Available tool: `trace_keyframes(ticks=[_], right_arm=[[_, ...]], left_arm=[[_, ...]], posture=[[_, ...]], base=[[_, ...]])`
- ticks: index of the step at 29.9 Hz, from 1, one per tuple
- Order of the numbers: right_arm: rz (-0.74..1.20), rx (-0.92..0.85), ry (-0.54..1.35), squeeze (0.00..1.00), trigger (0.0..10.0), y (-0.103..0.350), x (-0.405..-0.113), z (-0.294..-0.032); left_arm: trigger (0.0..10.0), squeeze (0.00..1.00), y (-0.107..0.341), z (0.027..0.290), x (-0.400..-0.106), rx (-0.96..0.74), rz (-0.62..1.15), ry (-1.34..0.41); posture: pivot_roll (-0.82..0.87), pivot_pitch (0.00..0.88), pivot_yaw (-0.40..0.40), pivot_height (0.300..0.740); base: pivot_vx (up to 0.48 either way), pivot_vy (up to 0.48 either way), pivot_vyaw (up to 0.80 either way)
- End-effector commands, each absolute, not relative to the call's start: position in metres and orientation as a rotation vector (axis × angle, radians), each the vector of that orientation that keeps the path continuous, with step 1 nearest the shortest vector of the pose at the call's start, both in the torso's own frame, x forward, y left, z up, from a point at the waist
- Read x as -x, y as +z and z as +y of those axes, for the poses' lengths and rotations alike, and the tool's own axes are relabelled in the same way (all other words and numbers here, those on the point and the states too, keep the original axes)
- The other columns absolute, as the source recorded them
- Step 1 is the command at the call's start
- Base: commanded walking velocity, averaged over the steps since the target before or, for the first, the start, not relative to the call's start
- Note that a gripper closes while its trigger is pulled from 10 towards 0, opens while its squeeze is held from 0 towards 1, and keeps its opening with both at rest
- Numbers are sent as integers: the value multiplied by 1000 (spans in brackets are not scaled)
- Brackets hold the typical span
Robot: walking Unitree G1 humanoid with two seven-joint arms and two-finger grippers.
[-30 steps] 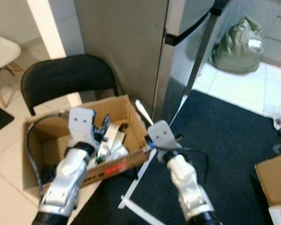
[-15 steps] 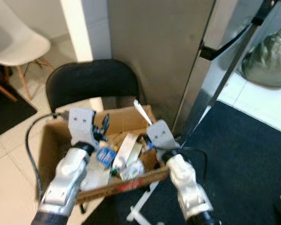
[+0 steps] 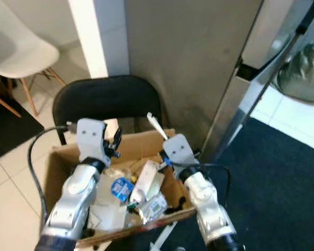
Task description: Picking trash to rubbish bin
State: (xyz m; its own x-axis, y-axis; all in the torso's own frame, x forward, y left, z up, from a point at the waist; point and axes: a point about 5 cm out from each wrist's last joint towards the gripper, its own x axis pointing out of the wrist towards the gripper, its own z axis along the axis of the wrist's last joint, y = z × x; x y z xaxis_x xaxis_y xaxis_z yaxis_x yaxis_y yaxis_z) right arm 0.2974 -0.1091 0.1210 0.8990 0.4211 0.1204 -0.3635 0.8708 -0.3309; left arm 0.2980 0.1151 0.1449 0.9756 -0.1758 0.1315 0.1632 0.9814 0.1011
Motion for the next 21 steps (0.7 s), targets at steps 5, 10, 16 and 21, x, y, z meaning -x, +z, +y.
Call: trace_keyframes(ticks=[5,10,16,21], right_arm=[[-136,309,475,0,10000,108,-298,-106],[-31,328,562,0,10000,92,-307,-100],[25,350,696,0,10000,83,-308,-86],[53,343,786,0,10000,79,-306,-74]], left_arm=[[10000,0,108,122,-294,-186,89,-199],[10000,0,87,123,-284,-270,245,-351],[10000,0,87,125,-281,-300,268,-391],[10000,0,88,123,-277,-296,279,-419]], posture=[[26,106,-44,740],[24,102,-48,740],[33,104,-57,740],[36,104,-61,740]], base=[[0,0,0],[0,0,0],[0,0,0],[0,0,0]])
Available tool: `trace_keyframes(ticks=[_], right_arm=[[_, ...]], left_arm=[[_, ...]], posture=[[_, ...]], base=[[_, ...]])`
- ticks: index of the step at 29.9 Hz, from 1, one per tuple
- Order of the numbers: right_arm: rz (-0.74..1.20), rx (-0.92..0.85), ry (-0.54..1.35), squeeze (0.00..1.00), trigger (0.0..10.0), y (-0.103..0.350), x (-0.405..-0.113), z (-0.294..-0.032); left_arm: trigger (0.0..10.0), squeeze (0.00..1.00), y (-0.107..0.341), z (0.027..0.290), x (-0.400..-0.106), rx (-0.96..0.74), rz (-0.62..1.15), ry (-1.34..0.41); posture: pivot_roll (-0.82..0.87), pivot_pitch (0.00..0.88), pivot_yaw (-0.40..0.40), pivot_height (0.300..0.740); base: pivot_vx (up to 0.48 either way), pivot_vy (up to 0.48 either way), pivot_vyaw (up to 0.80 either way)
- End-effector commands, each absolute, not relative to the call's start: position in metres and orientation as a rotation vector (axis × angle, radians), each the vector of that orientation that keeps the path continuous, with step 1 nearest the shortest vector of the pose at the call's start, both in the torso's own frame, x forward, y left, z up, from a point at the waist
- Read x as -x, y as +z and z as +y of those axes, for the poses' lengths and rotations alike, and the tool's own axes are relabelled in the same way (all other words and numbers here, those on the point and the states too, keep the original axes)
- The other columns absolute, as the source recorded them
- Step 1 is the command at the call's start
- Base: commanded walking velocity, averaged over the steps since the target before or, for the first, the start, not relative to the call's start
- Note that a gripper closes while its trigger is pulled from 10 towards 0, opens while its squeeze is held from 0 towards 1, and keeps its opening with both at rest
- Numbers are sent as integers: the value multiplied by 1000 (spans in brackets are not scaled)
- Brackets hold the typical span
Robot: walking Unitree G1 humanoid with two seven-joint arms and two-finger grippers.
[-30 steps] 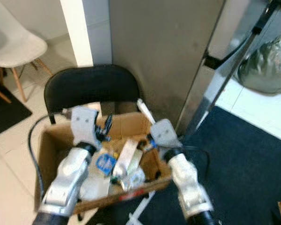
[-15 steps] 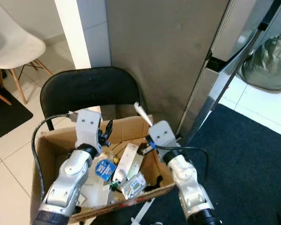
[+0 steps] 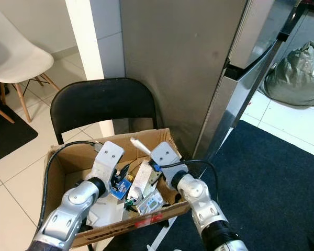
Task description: Picking trash to rubbish bin
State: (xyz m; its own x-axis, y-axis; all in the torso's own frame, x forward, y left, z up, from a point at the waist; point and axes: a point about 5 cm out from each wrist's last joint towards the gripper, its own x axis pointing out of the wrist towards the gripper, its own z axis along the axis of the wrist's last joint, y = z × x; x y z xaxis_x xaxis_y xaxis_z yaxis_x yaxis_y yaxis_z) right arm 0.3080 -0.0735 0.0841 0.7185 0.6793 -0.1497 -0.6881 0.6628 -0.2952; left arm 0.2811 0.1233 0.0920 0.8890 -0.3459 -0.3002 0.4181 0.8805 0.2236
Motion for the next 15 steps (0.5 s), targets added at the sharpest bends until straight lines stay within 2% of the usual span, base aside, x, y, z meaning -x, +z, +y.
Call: trace_keyframes(ticks=[1,8,9,10,13,14,15], right_arm=[[58,349,813,0,10000,77,-305,-69],[62,341,852,0,10000,76,-306,-61],[61,330,849,141,10000,76,-307,-60],[64,313,838,1000,10000,76,-309,-60],[58,297,817,1000,10000,79,-311,-60],[47,315,790,941,10000,80,-313,-61],[47,315,790,941,10000,80,-313,-61]], left_arm=[[10000,0,88,122,-277,-297,286,-426],[10000,0,89,121,-275,-302,305,-438],[10000,0,88,120,-275,-304,308,-441],[10000,0,88,120,-275,-304,310,-443],[10000,0,88,118,-275,-305,314,-447],[10000,0,87,118,-274,-306,316,-449],[10000,0,87,118,-274,-306,316,-449]], posture=[[36,104,-62,740],[36,104,-62,740],[36,104,-62,740],[36,104,-62,740],[39,105,-64,740],[39,105,-64,740],[39,105,-64,740]], base=[[0,0,0],[0,0,0],[0,0,0],[0,0,0],[0,0,0],[0,0,0],[0,0,0]])
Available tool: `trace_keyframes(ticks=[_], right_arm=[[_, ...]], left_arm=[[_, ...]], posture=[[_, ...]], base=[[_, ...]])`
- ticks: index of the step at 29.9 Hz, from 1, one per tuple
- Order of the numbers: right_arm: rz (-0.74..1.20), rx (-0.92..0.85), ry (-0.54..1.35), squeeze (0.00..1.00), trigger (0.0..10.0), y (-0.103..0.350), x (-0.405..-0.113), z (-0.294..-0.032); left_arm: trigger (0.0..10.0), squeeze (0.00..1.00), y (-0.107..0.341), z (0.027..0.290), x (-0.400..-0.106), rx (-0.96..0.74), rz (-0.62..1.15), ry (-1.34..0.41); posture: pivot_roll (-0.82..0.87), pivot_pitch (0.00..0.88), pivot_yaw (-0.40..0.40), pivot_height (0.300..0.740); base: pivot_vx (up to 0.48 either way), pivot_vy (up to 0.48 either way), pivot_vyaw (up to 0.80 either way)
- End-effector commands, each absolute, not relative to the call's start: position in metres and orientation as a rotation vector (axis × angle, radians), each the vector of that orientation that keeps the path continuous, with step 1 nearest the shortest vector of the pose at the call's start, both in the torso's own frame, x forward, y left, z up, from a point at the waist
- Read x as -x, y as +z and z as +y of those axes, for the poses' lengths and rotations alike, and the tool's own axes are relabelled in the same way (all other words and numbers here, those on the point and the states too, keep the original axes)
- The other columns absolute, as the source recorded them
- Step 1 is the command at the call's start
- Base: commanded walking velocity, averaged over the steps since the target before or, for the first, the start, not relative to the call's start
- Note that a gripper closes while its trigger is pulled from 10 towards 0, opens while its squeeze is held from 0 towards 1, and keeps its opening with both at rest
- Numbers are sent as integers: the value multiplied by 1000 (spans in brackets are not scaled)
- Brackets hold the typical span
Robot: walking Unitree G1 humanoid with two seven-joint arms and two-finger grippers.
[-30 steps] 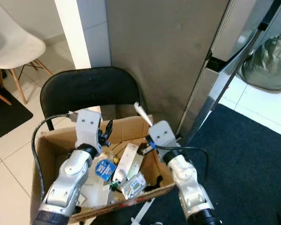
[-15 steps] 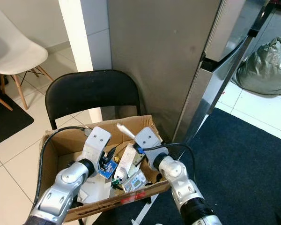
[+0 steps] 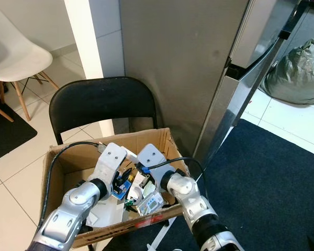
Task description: Picking trash to rubbish bin
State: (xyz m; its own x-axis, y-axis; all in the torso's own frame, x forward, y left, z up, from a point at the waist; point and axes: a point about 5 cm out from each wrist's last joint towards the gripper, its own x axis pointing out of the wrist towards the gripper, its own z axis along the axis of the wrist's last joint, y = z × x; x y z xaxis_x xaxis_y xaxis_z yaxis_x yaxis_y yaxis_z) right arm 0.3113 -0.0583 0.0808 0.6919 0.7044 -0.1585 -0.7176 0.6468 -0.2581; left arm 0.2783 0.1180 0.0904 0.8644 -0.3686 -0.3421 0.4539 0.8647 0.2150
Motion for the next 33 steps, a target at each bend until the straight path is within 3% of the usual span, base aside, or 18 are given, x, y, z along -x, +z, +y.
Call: trace_keyframes(ticks=[1,2,14,15,17,19,24,33], right_arm=[[38,318,770,941,10000,81,-315,-62],[29,306,742,0,10000,83,-317,-63],[2,242,693,0,10000,86,-316,-79],[-45,222,571,0,10000,88,-310,-104],[-83,180,402,0,10000,92,-309,-128],[-76,105,242,0,10000,93,-309,-150],[-52,13,125,0,10000,89,-305,-169],[-58,-20,168,0,10000,93,-300,-158]], left_arm=[[10000,0,87,117,-274,-306,320,-453],[10000,0,86,116,-273,-307,323,-456],[10000,0,88,117,-273,-319,302,-425],[10000,0,101,133,-286,-296,199,-212],[10000,0,111,145,-292,-261,125,-78],[10000,0,116,148,-292,-234,90,-38],[10000,0,119,147,-291,-208,64,-26],[10000,0,117,144,-288,-138,41,17]], posture=[[35,107,-63,740],[35,110,-63,740],[25,119,-60,740],[9,125,-58,740],[4,127,-57,740],[1,130,-55,740],[-1,128,-50,740],[-5,117,-61,740]], base=[[0,0,0],[0,0,0],[0,0,0],[0,0,0],[0,0,0],[0,0,0],[0,0,0],[0,0,0]])
